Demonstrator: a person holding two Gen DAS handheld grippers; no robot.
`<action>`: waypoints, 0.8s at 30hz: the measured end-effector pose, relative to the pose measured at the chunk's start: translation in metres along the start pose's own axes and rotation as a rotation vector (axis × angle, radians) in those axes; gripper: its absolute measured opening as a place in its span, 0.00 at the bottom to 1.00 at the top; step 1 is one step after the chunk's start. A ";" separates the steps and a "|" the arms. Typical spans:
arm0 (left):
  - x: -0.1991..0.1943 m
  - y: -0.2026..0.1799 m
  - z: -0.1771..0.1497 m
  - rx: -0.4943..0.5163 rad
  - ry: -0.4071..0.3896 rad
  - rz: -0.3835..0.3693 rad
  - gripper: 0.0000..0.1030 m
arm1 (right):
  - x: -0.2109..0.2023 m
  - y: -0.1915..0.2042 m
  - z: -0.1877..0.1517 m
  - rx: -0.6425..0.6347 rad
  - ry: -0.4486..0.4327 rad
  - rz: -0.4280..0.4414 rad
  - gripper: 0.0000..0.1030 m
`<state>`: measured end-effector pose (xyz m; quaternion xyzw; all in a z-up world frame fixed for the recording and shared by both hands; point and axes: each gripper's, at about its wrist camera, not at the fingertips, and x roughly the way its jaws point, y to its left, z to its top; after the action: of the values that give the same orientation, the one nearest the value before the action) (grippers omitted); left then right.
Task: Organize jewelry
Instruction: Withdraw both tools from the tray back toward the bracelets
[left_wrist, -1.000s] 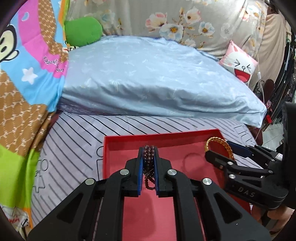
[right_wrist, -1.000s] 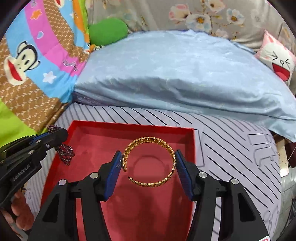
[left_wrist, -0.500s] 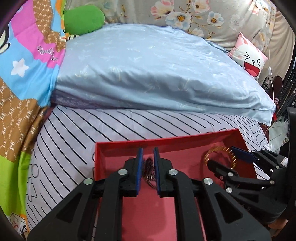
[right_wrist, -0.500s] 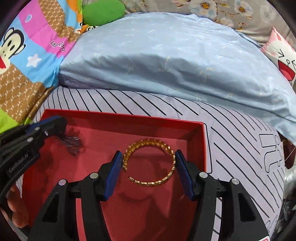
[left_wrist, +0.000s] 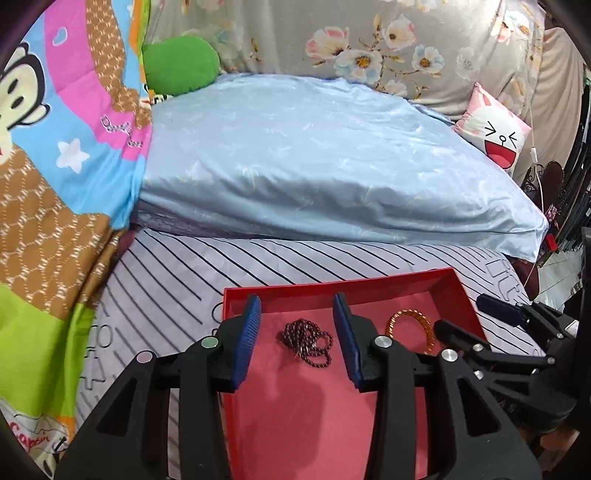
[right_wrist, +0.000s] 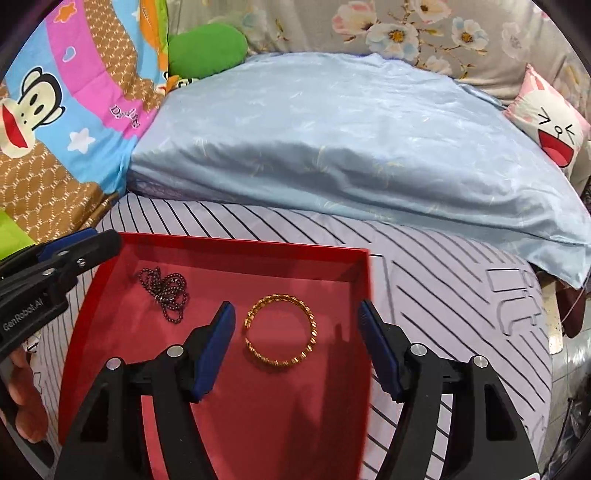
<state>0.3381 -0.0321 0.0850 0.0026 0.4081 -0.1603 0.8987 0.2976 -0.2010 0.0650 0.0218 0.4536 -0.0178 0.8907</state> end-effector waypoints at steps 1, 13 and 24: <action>-0.008 -0.001 -0.001 0.002 -0.007 -0.001 0.42 | -0.010 -0.003 -0.002 0.011 -0.009 0.004 0.64; -0.105 -0.010 -0.056 0.026 -0.079 0.004 0.49 | -0.107 -0.014 -0.063 0.020 -0.091 0.009 0.64; -0.152 -0.018 -0.150 0.048 -0.062 0.034 0.49 | -0.156 -0.008 -0.161 0.001 -0.094 -0.025 0.64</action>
<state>0.1295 0.0148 0.0984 0.0264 0.3761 -0.1549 0.9132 0.0758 -0.1986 0.0967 0.0157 0.4115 -0.0303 0.9108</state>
